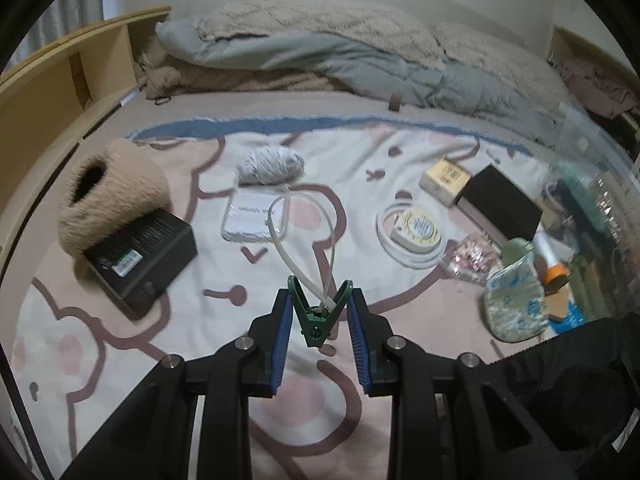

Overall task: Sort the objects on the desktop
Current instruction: 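Close the left gripper on the green clothespin and lift it, then carry the black glove with the right gripper toward the clear plastic bin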

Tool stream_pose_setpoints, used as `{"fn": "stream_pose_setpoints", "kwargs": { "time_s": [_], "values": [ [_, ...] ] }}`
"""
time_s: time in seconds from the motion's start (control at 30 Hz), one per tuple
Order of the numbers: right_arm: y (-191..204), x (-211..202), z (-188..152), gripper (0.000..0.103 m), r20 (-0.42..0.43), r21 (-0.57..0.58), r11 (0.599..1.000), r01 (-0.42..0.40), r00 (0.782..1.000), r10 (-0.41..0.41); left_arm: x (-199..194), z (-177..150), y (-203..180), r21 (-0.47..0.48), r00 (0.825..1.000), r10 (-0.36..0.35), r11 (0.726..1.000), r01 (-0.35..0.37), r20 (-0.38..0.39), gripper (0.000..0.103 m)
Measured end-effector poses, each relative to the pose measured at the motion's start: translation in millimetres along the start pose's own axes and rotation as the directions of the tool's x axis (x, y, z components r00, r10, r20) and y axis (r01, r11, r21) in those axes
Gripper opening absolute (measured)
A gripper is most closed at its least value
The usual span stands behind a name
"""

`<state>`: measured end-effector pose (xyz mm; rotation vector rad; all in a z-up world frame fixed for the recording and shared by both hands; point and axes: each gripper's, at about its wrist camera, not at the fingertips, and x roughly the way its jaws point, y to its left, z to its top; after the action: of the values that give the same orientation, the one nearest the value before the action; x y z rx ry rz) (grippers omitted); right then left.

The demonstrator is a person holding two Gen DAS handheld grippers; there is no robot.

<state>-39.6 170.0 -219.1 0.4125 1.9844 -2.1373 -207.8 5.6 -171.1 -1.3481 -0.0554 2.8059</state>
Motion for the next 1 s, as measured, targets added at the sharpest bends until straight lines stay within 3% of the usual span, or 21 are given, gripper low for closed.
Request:
{"fn": "stream_pose_setpoints", "kwargs": {
  "time_s": [0.33,0.67,0.87,1.0],
  "values": [
    [-54.5,-25.3,3.4,0.030,-0.031,0.145,0.986,0.085,0.996,-0.081,-64.8,9.1,11.9,0.005,0.993,-0.025,1.000,0.024,0.111,0.028],
    [-123.8,-37.9,-17.8,0.030,-0.129,0.275,0.946,0.169,0.982,-0.137,-114.0,14.2,-2.8,0.041,0.970,-0.140,0.990,0.135,0.197,0.028],
    [-168.8,-37.2,-49.0,0.030,-0.235,0.348,0.904,0.249,0.957,-0.173,-122.9,18.3,-24.2,0.088,0.956,-0.209,0.977,0.195,0.206,0.028],
    [-193.9,-35.5,-80.1,0.030,-0.320,0.378,0.872,0.312,0.928,-0.193,-126.1,26.2,-44.2,0.104,0.942,-0.267,0.963,0.250,0.202,0.028]
  ]
}}
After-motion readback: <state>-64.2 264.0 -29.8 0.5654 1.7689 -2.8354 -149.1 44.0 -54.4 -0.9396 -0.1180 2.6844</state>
